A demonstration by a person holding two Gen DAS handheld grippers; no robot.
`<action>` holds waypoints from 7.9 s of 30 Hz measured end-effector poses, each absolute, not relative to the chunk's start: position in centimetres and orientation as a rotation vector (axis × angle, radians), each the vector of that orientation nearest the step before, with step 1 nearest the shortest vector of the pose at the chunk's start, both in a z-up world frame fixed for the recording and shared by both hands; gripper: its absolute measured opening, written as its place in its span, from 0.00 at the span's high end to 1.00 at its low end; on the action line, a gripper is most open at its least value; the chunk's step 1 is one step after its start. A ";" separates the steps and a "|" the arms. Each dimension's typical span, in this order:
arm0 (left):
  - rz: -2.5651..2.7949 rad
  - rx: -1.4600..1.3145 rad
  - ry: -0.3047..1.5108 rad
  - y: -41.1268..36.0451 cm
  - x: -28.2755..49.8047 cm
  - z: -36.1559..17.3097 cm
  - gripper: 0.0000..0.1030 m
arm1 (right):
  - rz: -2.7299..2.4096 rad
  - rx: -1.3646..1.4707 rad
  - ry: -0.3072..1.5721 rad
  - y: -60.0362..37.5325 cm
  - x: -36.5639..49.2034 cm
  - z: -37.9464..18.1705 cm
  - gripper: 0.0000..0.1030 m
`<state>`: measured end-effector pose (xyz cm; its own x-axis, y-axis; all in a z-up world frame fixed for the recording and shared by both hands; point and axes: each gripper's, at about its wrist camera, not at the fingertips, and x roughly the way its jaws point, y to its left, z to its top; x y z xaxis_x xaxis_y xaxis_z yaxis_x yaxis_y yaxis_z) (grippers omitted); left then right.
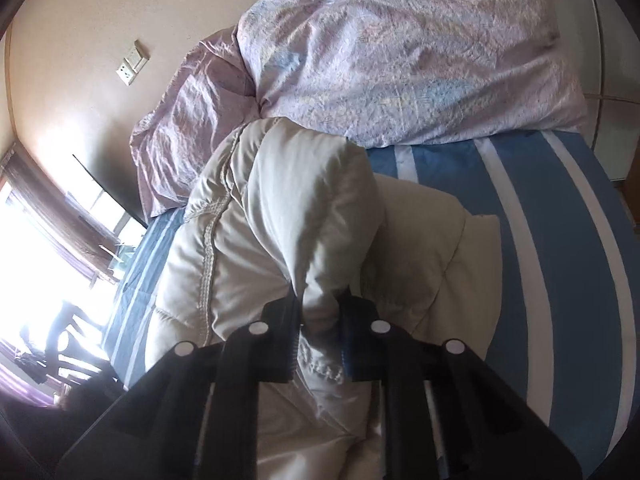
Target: Fold large clothes
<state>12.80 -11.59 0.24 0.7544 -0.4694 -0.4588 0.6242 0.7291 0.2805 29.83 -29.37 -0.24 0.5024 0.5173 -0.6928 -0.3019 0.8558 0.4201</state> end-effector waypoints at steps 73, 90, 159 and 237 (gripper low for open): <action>-0.112 0.308 0.486 -7.8 29.2 -2.4 0.29 | 0.115 0.284 0.873 -33.0 32.1 -7.7 0.81; -0.073 0.421 0.569 -10.0 30.6 -5.5 0.30 | 0.075 0.238 0.693 -33.0 26.7 -3.1 0.68; -0.186 0.405 0.572 -13.2 25.8 -6.8 0.30 | 0.249 0.302 0.860 -31.3 26.3 -8.5 0.56; -0.526 -0.271 0.902 -3.7 31.0 -7.3 0.04 | 0.697 0.681 1.118 -32.3 36.2 -12.4 0.07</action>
